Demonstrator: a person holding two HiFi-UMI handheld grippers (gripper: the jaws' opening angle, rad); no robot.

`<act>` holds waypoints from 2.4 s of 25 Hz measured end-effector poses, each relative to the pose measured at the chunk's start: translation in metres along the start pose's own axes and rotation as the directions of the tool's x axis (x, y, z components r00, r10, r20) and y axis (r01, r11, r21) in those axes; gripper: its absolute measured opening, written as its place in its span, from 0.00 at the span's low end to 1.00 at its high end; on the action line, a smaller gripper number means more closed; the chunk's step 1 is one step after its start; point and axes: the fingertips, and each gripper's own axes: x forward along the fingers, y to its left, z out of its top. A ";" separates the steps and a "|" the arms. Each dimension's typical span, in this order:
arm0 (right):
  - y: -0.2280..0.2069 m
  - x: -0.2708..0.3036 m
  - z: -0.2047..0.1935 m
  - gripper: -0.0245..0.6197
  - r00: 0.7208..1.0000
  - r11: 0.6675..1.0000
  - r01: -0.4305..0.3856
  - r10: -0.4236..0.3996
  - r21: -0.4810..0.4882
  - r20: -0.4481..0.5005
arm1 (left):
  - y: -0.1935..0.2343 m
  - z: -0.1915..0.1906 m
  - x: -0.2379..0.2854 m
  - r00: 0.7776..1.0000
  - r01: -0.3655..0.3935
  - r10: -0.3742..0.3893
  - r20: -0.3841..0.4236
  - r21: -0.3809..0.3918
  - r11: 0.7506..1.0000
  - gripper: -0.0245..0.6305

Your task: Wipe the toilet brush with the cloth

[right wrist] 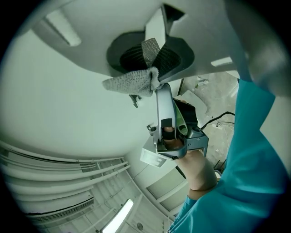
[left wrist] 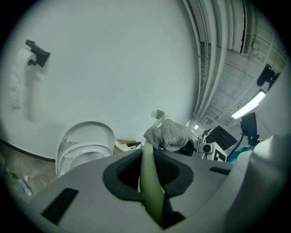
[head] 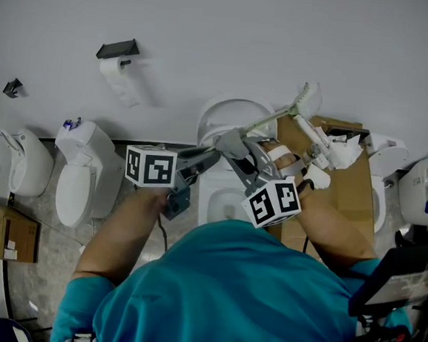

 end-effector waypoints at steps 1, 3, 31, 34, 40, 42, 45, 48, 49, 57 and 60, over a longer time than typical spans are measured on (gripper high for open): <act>-0.001 0.000 -0.001 0.10 1.000 1.000 0.003 -0.003 0.003 -0.005 | 0.000 0.000 0.000 1.000 0.000 0.000 -0.001 -0.001 1.000 0.13; -0.004 0.000 -0.005 0.10 1.000 1.000 0.011 -0.011 0.008 -0.015 | 0.001 0.000 -0.001 1.000 0.001 -0.001 -0.003 -0.004 1.000 0.13; -0.050 -0.021 -0.055 0.10 0.984 0.990 0.139 -0.134 0.032 -0.119 | 0.002 -0.003 -0.002 1.000 0.022 -0.023 -0.018 -0.034 0.999 0.13; -0.053 -0.022 -0.059 0.10 0.981 0.988 0.149 -0.144 0.029 -0.126 | 0.002 -0.003 -0.003 1.000 0.022 -0.022 -0.018 -0.034 0.999 0.13; -0.060 -0.026 -0.063 0.10 0.977 0.985 0.169 -0.164 0.022 -0.139 | 0.001 -0.001 -0.003 1.000 0.023 -0.023 -0.019 -0.030 0.999 0.13; -0.063 -0.028 -0.065 0.10 0.975 0.984 0.176 -0.172 0.020 -0.142 | 0.000 -0.001 -0.004 1.000 0.023 -0.023 -0.018 -0.029 0.999 0.13; -0.067 -0.030 -0.068 0.10 0.972 0.982 0.187 -0.182 0.019 -0.148 | 0.000 -0.002 -0.005 1.000 0.020 -0.021 -0.021 -0.030 0.999 0.13; -0.070 -0.031 -0.072 0.10 0.969 0.980 0.197 -0.192 0.015 -0.155 | 0.000 -0.001 -0.006 1.000 0.018 -0.019 -0.022 -0.028 0.999 0.13; -0.072 -0.032 -0.074 0.10 0.968 0.980 0.200 -0.196 0.013 -0.157 | 0.001 -0.001 -0.006 1.000 0.018 -0.018 -0.022 -0.027 0.999 0.13; -0.082 -0.042 -0.088 0.10 0.955 0.973 0.232 -0.225 0.014 -0.194 | 0.004 -0.007 -0.011 1.000 0.009 -0.010 -0.028 -0.033 0.999 0.13; -0.085 -0.046 -0.083 0.10 0.955 0.968 0.247 -0.236 0.045 -0.179 | 0.006 -0.005 -0.012 1.000 0.004 -0.004 -0.011 -0.028 1.000 0.13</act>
